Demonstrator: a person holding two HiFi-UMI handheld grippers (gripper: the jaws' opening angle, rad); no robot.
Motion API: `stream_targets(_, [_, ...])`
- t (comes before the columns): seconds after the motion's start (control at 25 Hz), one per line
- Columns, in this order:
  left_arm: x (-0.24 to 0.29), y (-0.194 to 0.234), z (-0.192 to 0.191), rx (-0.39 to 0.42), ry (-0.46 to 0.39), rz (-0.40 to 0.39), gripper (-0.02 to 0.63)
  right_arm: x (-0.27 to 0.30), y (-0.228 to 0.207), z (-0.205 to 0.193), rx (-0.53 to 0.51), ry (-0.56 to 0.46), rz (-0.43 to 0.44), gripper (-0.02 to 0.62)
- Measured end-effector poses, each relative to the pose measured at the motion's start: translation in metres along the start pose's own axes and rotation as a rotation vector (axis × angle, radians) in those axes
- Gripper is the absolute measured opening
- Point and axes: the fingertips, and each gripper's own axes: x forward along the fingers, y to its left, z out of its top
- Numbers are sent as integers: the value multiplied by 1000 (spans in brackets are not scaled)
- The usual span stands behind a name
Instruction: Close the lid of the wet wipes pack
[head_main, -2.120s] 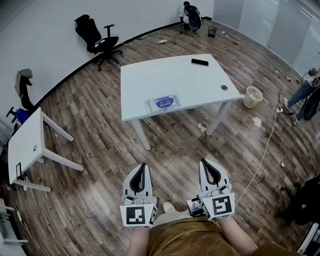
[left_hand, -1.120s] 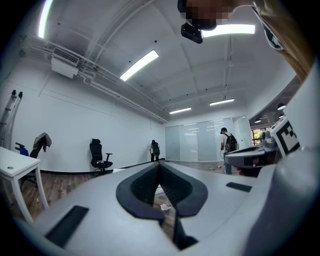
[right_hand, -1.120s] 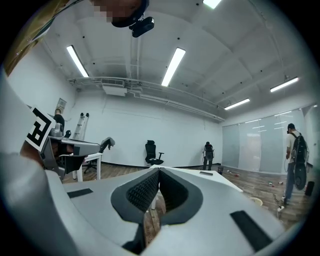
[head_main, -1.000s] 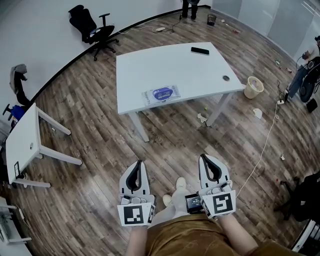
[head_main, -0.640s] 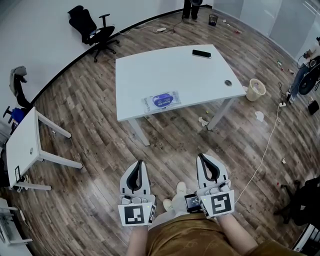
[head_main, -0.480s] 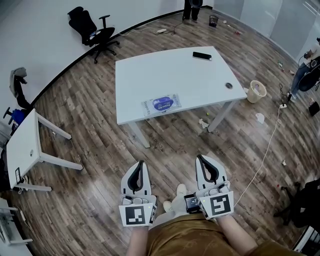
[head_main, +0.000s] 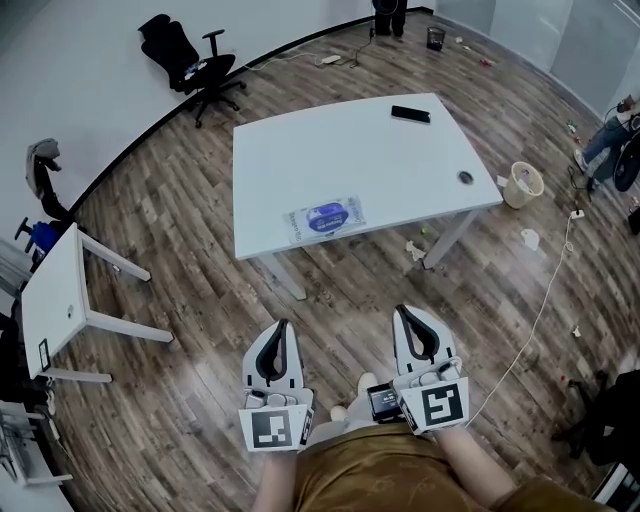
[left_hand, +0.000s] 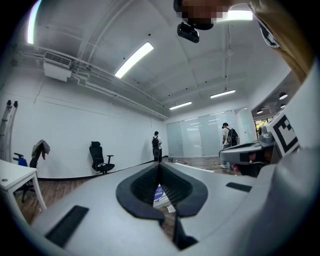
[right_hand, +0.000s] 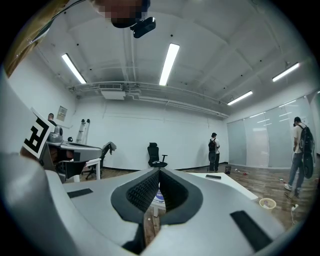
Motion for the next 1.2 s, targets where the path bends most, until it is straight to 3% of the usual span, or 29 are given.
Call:
stream_targets(0.44, [20,-11,-8,16,34,9,-8,8,-26,-15,21,26,4,9])
stream_targets(0.8, [44,-18,-3,20,14,-21,-8,16,-40,-12,28,5,-11,8])
stream_targets(1.2, [75,5,-3,4,-2,-21,-8,53,-41,-9,18,-5,-6,8])
